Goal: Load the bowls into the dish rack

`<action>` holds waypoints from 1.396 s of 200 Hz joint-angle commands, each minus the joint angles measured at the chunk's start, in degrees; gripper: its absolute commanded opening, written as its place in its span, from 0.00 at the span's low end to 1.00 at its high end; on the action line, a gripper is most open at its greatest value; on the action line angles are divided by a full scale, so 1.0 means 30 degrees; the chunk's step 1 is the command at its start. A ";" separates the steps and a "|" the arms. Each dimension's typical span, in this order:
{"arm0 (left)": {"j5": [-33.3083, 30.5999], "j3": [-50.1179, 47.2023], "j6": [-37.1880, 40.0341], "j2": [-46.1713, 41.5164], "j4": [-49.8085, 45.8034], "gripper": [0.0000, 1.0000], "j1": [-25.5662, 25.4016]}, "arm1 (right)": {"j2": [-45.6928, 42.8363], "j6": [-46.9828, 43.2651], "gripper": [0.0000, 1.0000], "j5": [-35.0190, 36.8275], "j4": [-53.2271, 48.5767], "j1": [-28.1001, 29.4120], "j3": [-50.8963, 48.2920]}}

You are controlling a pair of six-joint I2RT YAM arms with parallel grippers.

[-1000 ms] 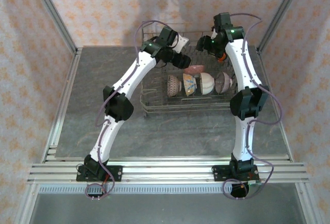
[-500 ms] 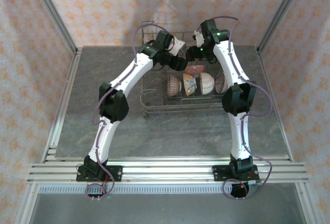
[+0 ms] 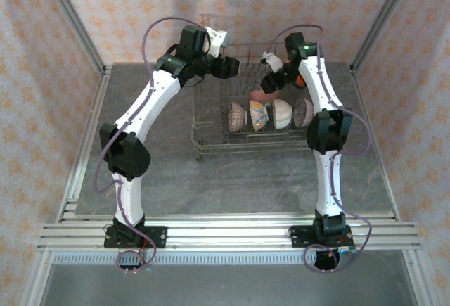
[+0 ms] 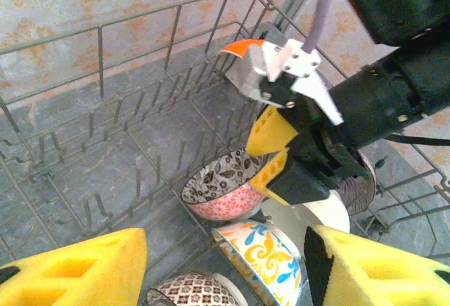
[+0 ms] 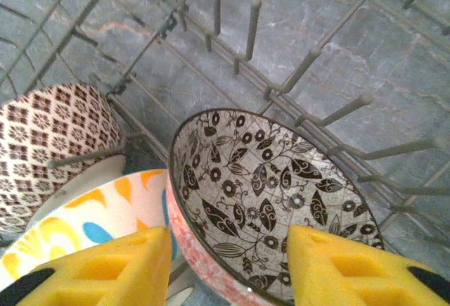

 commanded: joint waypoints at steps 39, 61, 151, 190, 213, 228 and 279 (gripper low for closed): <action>-0.0889 -0.0662 0.0266 -0.0909 -0.2039 0.62 -0.0140 | 0.1132 -0.2850 0.48 0.0297 -0.0686 0.0023 0.0506; -0.1145 -0.0745 0.0383 -0.1116 -0.2524 0.62 -0.0202 | 0.1118 -0.4020 0.47 -0.0121 -0.1770 0.0033 0.0204; -0.1877 0.0034 0.0789 -0.1125 -0.4914 0.62 -0.0901 | 0.2412 -0.6004 0.43 -0.3391 -0.3072 -0.0665 0.0835; -0.2412 0.0517 0.0981 -0.1005 -0.5981 0.62 -0.1373 | 0.3026 -0.6120 0.51 -0.4042 -0.2981 -0.0899 0.0828; -0.2696 0.1051 0.1041 -0.0752 -0.6539 0.62 -0.1669 | 0.3351 -0.6123 0.48 -0.5263 -0.2711 -0.1121 0.1165; -0.2966 0.1366 0.1149 -0.0624 -0.6906 0.62 -0.1842 | 0.3489 -0.6120 0.42 -0.6059 -0.2651 -0.1194 0.1347; -0.3630 0.1720 0.1138 -0.0550 -0.7367 0.62 -0.2231 | 0.3718 -0.6119 0.17 -0.8175 -0.2070 -0.1255 0.1289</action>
